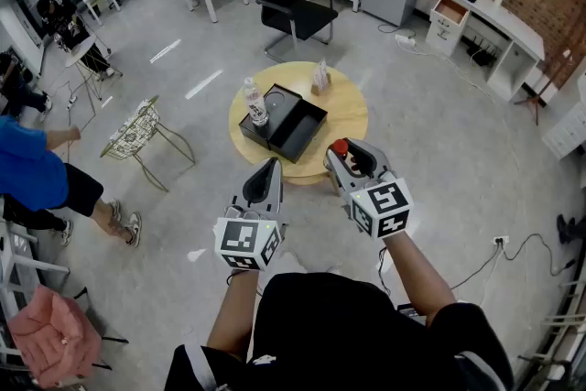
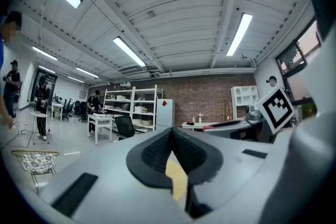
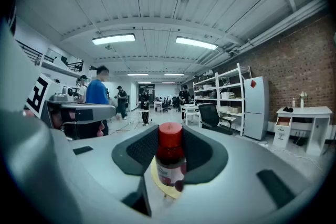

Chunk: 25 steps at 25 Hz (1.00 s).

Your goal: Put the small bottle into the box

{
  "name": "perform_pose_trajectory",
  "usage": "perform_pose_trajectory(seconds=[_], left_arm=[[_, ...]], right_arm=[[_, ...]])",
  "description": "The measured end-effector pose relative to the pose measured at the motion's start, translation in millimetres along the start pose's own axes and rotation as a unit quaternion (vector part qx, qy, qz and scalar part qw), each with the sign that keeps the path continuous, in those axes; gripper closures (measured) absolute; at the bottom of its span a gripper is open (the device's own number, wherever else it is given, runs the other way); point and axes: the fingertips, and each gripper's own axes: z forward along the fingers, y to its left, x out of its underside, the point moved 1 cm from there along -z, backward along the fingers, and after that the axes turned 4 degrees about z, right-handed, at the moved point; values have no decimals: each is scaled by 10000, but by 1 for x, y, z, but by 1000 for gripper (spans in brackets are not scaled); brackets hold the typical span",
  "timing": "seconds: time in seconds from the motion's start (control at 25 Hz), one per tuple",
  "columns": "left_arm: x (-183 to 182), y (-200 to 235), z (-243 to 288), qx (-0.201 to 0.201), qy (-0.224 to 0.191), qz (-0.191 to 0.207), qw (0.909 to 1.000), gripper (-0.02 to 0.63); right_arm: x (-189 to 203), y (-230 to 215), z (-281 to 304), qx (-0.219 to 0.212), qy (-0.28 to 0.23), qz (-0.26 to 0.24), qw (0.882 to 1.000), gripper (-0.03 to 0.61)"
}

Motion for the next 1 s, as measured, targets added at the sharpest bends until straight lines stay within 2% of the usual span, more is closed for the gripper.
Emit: perform_pose_trajectory(seconds=[0.64, 1.0], left_arm=[[10, -7, 8, -32, 135, -146, 9998, 603], [23, 4, 28, -46, 255, -230, 9994, 603]], right_arm=[[10, -10, -3, -24, 141, 121, 9998, 446], [22, -24, 18, -25, 283, 189, 9994, 446]])
